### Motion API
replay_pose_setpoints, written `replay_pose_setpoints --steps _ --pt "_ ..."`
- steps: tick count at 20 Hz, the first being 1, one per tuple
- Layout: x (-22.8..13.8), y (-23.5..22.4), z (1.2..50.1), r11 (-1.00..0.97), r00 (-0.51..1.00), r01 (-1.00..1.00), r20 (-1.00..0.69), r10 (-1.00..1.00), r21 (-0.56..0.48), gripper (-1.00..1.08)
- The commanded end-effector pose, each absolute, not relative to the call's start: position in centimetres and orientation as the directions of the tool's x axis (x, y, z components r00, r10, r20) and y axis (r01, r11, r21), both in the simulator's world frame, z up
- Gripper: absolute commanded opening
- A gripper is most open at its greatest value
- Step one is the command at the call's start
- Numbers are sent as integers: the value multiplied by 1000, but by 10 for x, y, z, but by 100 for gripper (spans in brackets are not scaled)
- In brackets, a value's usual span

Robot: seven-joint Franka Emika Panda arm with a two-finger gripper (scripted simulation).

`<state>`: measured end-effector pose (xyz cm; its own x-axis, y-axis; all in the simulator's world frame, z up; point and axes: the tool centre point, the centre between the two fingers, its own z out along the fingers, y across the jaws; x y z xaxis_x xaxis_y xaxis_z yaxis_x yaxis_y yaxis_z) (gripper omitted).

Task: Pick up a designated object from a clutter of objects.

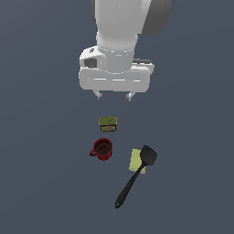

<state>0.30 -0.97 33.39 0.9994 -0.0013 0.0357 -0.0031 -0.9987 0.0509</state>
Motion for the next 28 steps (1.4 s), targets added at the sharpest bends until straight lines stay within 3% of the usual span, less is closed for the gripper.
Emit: replay_pose_setpoints --steps 1,13,28 --pt "3 -10 334 -999 999 -5 36 -3 51 100" --pt "1 -13 311 -991 991 -131 37 -129 38 100" --pt "-13 -23 247 -870 870 -493 30 -493 8 100"
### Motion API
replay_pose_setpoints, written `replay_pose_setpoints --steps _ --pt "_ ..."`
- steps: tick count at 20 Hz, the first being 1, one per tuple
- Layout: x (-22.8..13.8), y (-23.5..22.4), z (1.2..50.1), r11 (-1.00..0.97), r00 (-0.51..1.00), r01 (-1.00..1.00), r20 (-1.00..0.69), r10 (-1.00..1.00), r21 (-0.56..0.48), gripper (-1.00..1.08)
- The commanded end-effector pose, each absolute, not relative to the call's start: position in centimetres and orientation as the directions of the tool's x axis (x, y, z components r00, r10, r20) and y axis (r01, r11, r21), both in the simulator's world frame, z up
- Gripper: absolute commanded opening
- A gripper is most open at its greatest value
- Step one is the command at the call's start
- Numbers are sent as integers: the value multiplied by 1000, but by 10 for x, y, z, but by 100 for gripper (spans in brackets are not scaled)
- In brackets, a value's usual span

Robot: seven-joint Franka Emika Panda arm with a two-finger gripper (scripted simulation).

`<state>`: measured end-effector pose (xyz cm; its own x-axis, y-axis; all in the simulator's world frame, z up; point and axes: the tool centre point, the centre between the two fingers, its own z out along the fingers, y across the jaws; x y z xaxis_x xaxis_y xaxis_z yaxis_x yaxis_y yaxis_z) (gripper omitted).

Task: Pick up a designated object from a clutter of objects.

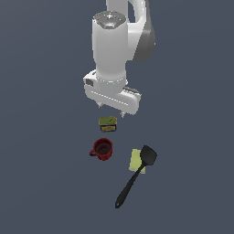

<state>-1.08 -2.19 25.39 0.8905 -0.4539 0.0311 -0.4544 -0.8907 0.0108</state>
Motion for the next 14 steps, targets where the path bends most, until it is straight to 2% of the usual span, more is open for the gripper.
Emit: replay_pose_setpoints --steps 1,14 --pt "-14 -24 242 -855 855 -518 29 -517 6 100" --pt "-37 -34 186 -608 608 -794 13 -794 -6 100"
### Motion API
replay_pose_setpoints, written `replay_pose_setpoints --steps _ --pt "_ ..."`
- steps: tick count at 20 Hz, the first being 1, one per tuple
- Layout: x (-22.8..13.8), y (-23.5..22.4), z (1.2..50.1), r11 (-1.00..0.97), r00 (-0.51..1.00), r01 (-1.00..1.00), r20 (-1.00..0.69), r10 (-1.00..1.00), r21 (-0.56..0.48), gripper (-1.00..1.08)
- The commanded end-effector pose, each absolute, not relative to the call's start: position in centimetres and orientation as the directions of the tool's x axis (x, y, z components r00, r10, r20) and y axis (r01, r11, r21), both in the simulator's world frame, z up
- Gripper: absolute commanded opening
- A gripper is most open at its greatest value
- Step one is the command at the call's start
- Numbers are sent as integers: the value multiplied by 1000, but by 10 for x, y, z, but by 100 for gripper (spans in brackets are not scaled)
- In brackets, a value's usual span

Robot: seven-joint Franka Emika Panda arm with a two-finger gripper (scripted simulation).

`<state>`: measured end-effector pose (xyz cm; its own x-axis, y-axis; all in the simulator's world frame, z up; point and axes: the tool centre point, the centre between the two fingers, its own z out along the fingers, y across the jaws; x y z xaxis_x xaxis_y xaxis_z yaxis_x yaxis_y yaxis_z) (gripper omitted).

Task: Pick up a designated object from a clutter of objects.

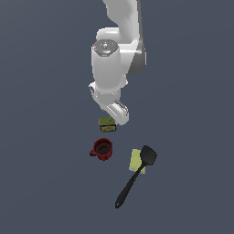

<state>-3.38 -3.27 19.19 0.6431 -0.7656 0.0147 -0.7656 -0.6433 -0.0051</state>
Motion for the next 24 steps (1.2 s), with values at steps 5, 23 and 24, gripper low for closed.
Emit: replay_pose_setpoints --steps 5,23,24 --pt "-48 -38 165 -487 487 -873 8 -873 -7 100" --pt "-84 -49 113 -103 103 -995 0 -995 -1 100" --pt "-85 -50 112 -93 93 -996 0 -996 -1 100"
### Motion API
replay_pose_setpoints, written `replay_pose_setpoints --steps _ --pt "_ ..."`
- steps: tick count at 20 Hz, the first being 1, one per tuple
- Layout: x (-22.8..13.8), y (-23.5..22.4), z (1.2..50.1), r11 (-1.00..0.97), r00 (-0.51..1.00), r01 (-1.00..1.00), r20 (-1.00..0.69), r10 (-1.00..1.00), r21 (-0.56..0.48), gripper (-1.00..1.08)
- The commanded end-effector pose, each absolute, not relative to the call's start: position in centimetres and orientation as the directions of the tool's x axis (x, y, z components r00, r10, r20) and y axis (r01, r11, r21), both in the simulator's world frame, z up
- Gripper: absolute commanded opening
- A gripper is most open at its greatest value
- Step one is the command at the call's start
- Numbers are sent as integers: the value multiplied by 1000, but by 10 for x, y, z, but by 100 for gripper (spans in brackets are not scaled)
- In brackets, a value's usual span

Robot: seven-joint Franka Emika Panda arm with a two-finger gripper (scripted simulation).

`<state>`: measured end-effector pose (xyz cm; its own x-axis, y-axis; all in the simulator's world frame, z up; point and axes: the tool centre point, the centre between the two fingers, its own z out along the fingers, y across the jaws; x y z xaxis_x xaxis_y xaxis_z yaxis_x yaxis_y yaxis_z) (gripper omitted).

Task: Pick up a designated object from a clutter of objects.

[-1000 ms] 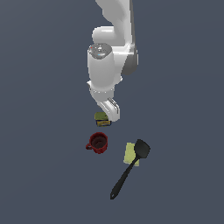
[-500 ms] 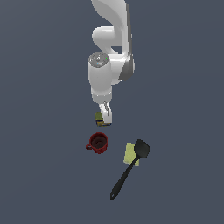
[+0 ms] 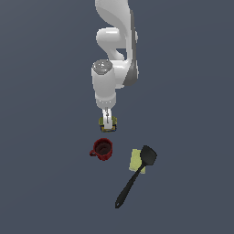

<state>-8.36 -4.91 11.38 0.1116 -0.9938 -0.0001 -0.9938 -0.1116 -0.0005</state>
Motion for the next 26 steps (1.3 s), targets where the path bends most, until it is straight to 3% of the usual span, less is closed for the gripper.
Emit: replay_pose_setpoints --steps 1,11,26 --pt "-86 -50 111 -85 85 -996 0 -996 0 100" --pt "-88 -50 105 -71 71 -997 0 -997 0 100" --pt "-89 -50 59 -66 66 -998 0 -998 0 100"
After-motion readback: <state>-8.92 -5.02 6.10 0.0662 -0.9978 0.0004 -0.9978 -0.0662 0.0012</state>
